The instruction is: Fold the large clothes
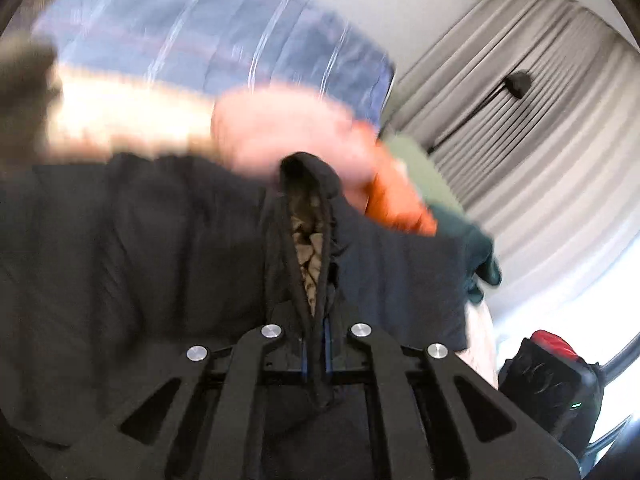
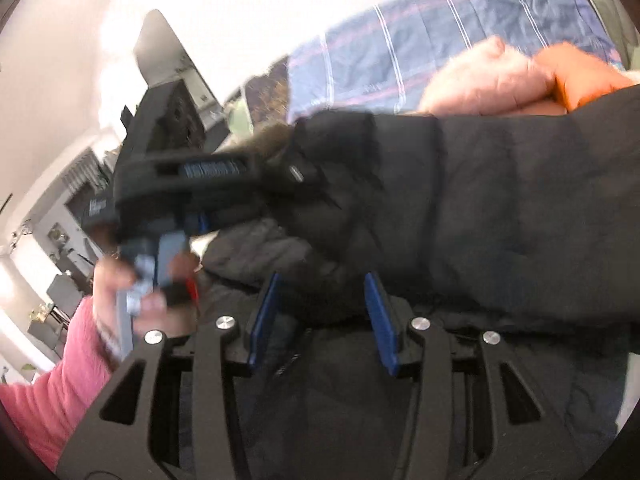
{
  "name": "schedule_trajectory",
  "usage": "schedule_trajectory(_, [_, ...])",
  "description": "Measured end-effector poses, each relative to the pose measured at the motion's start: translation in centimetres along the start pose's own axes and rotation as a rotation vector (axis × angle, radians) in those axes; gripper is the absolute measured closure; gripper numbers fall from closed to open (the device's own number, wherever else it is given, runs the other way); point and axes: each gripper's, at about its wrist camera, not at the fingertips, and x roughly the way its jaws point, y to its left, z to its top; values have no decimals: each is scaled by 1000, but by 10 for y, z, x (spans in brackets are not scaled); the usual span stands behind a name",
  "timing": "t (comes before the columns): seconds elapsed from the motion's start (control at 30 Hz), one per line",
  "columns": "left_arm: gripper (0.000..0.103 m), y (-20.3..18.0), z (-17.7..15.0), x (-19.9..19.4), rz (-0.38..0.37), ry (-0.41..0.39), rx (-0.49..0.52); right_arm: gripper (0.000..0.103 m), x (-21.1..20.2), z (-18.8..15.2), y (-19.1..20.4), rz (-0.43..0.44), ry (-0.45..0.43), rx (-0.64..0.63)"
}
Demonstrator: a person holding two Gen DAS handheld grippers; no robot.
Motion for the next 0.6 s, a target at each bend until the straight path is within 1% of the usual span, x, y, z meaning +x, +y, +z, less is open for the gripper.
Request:
schedule_trajectory(0.03, [98,-3,8,-17,6,-42,16,53,-6,1,1,4,-14,-1])
schedule_trajectory(0.07, [98,-4,16,-42,30,-99,40,53,-11,1,2,11,-27,-3])
schedule_trajectory(0.13, [98,0,22,-74,89,-163,79,53,-17,3,7,27,-43,-22])
schedule_trajectory(0.2, [98,17,20,-103,188,-192,103,51,-23,2,12,29,-60,-55])
schedule_trajectory(0.23, [98,30,18,-113,228,-193,94,48,-25,2,13,26,-66,-63])
schedule_trajectory(0.27, [97,48,15,-120,270,-185,61,47,-23,4,12,18,-70,-61])
schedule_trajectory(0.33, [97,79,8,-120,308,-151,-17,46,-18,6,6,-45,-77,-31])
schedule_trajectory(0.4, [96,111,-5,-112,355,-109,-83,46,-7,11,-2,-182,-72,11])
schedule_trajectory(0.43, [94,118,-11,-108,372,-95,-99,45,2,12,-7,-281,-47,32])
schedule_trajectory(0.47, [88,132,-16,-103,403,-75,-124,46,9,11,-12,-336,-24,43])
schedule_trajectory(0.5, [83,139,-22,-100,434,-65,-140,46,15,9,-16,-370,-2,51])
schedule_trajectory(0.53, [77,145,-24,-98,475,-60,-152,46,19,6,-21,-382,24,64])
schedule_trajectory(0.57, [74,151,-26,-99,518,-66,-159,46,21,4,-24,-386,40,72])
schedule_trajectory(0.6, [72,151,-26,-101,534,-74,-161,48,21,4,-27,-392,51,78])
